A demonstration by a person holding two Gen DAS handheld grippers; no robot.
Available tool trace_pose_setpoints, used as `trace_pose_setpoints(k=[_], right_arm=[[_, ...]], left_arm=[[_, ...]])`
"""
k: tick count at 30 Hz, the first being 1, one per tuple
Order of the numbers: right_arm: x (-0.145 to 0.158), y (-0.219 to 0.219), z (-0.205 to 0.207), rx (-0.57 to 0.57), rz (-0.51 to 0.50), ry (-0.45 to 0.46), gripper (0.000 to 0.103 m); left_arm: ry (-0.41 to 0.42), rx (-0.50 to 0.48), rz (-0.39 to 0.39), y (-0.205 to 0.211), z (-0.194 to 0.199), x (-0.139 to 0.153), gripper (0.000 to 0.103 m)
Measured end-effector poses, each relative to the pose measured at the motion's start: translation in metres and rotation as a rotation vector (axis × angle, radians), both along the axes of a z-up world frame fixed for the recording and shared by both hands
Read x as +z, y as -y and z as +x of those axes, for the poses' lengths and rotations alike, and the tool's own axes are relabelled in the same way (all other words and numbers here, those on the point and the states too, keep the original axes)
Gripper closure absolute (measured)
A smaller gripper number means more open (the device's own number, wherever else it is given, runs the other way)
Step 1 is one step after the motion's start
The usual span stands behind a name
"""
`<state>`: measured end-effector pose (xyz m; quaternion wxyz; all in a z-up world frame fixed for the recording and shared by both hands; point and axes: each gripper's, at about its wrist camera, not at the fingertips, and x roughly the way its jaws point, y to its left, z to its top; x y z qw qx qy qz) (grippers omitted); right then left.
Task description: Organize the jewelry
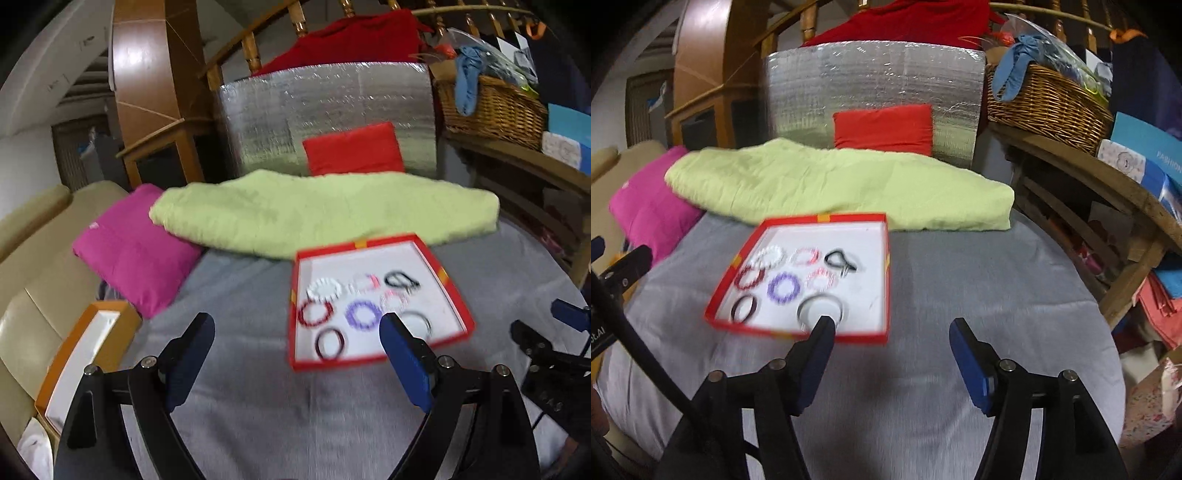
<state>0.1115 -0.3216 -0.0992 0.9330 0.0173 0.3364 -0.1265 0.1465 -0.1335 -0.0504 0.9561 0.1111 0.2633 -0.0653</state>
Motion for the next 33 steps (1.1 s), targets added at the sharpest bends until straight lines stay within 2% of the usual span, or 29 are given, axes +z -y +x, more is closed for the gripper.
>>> trace_pose_setpoints(k=[3,8,13,33], right_arm=[[-0.01,-0.01,-0.006,0.015,-0.008,-0.03,0.035],[-0.02,-0.013,0.004,0.01,-0.014,-0.05,0.035],[-0.025,-0.017,0.013,0.018,-0.012,-0.067,0.035],[-0.028,-0.025,0.015,0.034,-0.005,-0.064,0.035]], left_arm=[[0.002,0.037,0.011,-0.007,-0.007,-0.005,0.012],[0.0,0.052,-0.017,-0.019,-0.003,-0.006,0.012],[-0.036,0.056,-0.009,-0.022,0.008,-0.016,0.012],[-0.046,0.059,-0.002,-0.029,0.01,-0.021,0.012]])
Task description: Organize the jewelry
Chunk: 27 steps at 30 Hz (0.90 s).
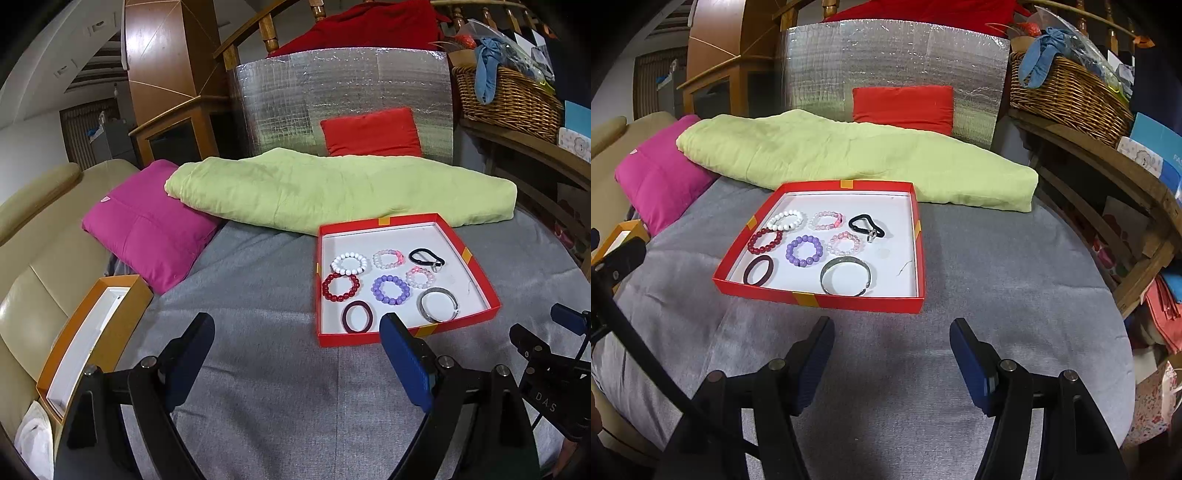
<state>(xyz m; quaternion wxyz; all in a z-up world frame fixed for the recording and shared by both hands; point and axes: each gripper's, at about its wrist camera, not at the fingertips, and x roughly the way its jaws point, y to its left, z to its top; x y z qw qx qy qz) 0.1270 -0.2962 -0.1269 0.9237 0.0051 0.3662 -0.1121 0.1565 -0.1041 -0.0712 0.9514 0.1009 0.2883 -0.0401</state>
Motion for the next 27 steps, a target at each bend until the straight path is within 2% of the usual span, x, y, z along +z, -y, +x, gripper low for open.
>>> trace_pose_setpoints(k=[27], right_arm=[[-0.0042,-0.0016,0.0047,-0.004,0.009,-0.007,0.035]], left_arm=[[-0.001,0.011,0.008,-0.0053,0.0033,-0.0034,0.012]])
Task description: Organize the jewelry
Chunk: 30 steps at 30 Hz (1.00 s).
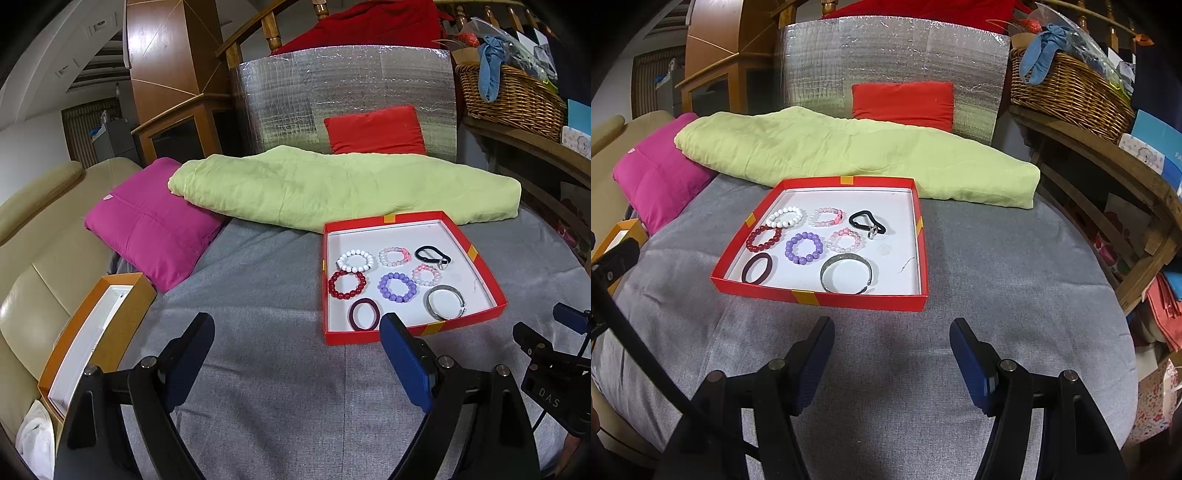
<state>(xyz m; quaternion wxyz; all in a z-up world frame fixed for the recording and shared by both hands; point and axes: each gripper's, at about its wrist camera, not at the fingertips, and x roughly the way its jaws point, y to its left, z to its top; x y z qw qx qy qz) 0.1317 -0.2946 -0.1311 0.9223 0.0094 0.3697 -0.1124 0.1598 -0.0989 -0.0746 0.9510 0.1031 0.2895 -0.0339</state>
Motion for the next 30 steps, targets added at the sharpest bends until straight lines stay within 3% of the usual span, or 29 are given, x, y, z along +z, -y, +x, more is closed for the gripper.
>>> trace_pose_setpoints(k=[30], right_arm=[[-0.003,0.006,0.002,-0.01,0.01,-0.005,0.035]], left_arm=[[-0.008,0.004,0.007,-0.004,0.006,-0.01,0.012]])
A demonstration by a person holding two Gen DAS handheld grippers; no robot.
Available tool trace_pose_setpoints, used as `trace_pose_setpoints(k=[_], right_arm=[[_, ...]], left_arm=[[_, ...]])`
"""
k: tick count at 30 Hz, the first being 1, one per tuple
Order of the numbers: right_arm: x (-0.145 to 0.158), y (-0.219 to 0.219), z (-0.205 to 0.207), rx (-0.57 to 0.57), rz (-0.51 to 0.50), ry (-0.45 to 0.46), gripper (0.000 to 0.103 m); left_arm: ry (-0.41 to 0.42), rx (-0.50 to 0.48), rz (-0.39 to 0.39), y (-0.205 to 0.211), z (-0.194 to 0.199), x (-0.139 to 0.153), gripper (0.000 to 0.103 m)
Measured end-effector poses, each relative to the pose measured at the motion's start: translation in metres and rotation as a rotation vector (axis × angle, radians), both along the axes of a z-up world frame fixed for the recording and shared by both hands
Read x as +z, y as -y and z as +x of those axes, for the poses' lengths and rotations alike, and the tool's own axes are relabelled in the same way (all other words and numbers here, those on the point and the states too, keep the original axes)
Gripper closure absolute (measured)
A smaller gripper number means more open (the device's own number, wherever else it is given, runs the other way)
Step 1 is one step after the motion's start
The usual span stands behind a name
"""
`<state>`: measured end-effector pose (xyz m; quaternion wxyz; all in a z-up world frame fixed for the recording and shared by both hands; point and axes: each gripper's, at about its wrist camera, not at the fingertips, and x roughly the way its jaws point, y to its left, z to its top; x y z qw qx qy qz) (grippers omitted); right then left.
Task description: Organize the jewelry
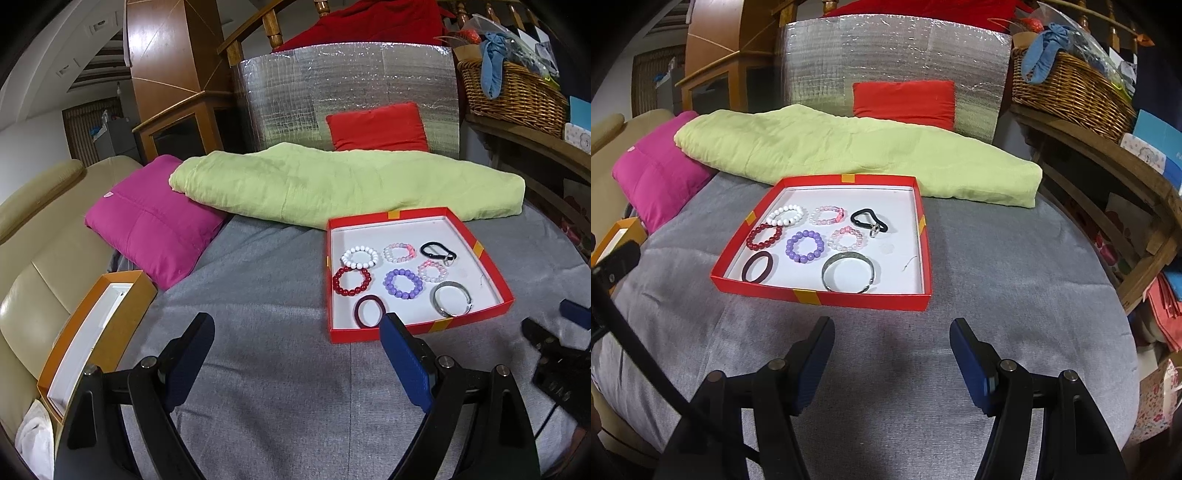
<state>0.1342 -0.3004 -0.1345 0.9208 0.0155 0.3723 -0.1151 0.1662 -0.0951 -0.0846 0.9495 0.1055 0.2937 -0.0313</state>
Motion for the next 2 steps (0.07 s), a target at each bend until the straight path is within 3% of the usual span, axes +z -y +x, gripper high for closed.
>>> trace_pose_setpoints(k=[2], right_arm=[[0.0002,0.0104,0.0004,-0.029,-0.003,0.006,0.035]], left_arm=[[-0.02,-0.004,-0.009,-0.0044,0.0082,-0.0066,0.012]])
